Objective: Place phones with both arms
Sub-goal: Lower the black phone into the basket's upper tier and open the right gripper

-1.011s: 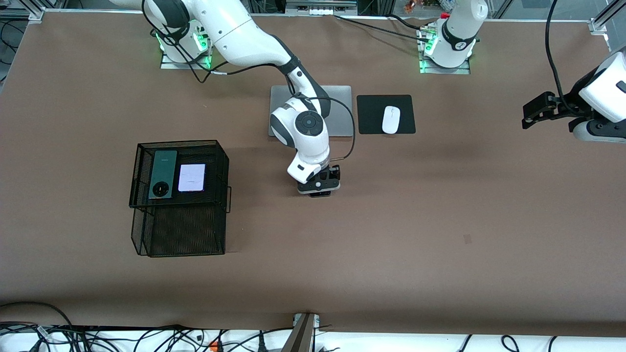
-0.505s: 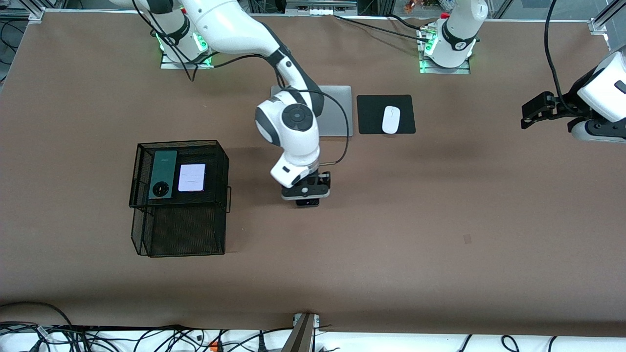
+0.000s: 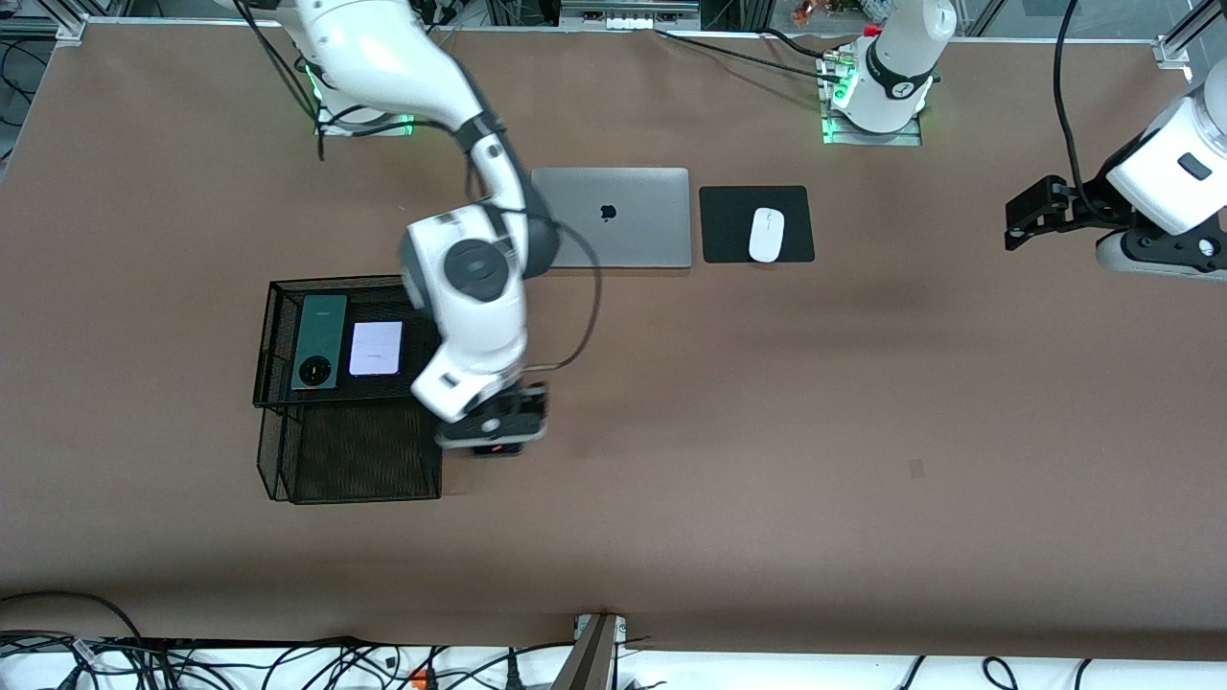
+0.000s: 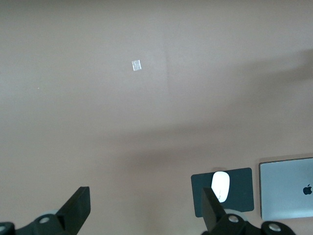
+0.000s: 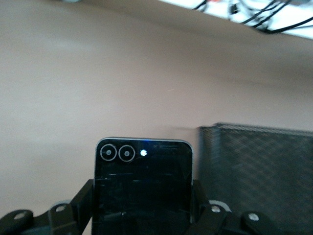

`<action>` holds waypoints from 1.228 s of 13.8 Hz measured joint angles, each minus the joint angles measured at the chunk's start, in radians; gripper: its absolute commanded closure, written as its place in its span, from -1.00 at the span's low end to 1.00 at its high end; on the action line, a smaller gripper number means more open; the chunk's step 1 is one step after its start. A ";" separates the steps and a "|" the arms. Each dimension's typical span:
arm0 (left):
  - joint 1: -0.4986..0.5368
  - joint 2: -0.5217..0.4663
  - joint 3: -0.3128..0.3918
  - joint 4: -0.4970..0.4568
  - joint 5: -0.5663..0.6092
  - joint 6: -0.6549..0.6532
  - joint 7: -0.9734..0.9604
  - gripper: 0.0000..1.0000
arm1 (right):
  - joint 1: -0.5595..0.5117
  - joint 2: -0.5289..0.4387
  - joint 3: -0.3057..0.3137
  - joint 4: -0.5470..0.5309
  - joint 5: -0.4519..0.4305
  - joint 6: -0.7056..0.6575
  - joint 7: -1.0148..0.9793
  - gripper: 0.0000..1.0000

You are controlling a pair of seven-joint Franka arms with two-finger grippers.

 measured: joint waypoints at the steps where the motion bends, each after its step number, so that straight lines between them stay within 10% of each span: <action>1: -0.001 0.000 0.000 0.001 0.000 0.003 0.000 -1.00 | -0.040 -0.006 -0.004 0.000 0.001 -0.002 -0.053 0.82; 13: 0.000 -0.003 0.003 0.003 0.000 0.006 0.000 -1.00 | -0.253 -0.009 0.005 -0.180 0.215 -0.041 -0.390 0.82; 17: 0.001 -0.003 0.005 0.003 0.000 0.006 0.000 -1.00 | -0.260 -0.011 0.005 -0.184 0.229 -0.003 -0.398 -0.98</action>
